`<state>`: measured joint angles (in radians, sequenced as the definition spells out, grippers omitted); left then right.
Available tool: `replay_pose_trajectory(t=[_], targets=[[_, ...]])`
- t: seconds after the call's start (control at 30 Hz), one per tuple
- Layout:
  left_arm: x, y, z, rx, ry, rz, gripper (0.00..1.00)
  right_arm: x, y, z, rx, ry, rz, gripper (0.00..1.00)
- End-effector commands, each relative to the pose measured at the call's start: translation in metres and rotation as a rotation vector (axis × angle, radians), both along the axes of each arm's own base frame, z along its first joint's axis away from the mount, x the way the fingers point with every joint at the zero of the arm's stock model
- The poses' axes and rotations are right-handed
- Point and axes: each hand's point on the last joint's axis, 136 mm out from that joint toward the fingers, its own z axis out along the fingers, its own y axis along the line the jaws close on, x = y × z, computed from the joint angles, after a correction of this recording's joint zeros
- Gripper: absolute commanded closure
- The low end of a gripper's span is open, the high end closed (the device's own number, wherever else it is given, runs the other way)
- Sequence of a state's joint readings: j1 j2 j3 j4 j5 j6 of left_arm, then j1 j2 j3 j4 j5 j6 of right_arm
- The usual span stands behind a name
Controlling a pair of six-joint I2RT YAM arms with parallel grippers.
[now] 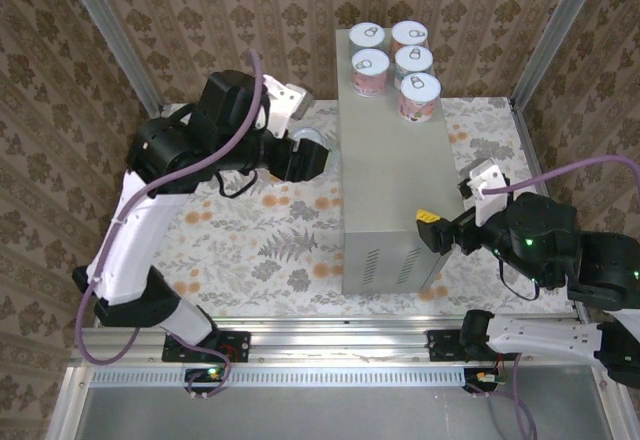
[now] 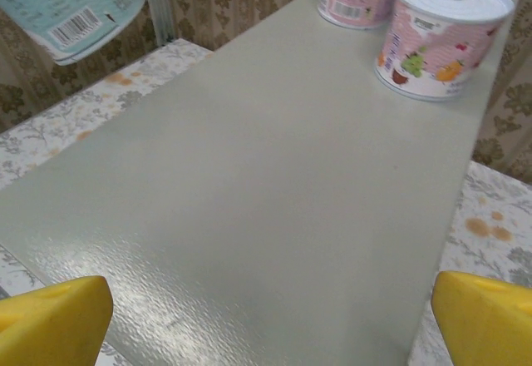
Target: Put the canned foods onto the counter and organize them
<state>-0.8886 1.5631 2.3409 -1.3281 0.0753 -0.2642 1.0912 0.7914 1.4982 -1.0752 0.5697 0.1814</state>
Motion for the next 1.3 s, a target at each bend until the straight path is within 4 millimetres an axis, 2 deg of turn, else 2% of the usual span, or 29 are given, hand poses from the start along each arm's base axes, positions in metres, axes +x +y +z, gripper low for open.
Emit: replay_pose_trajectory(t=[0.0, 0.13, 0.33, 0.8, 1.27], targets=[[-0.005, -0.005, 0.006, 0.044, -0.055, -0.029, 0.35, 0.0, -0.02, -0.006, -0.009, 0.003, -0.075, 0.0], [-0.008, -0.021, 0.003, 0.075, -0.065, -0.061, 0.35, -0.002, -0.032, -0.006, 0.009, 0.0, -0.105, 0.0], [-0.01, -0.039, -0.001, 0.087, -0.067, -0.098, 0.35, -0.005, -0.035, -0.01, 0.014, 0.005, -0.104, 0.0], [-0.007, -0.076, -0.014, 0.079, -0.048, -0.162, 0.35, -0.004, -0.018, -0.01, 0.02, 0.015, -0.052, 0.0], [-0.004, -0.102, -0.023, 0.054, -0.026, -0.207, 0.3, -0.005, -0.019, -0.013, 0.033, 0.01, -0.045, 0.0]])
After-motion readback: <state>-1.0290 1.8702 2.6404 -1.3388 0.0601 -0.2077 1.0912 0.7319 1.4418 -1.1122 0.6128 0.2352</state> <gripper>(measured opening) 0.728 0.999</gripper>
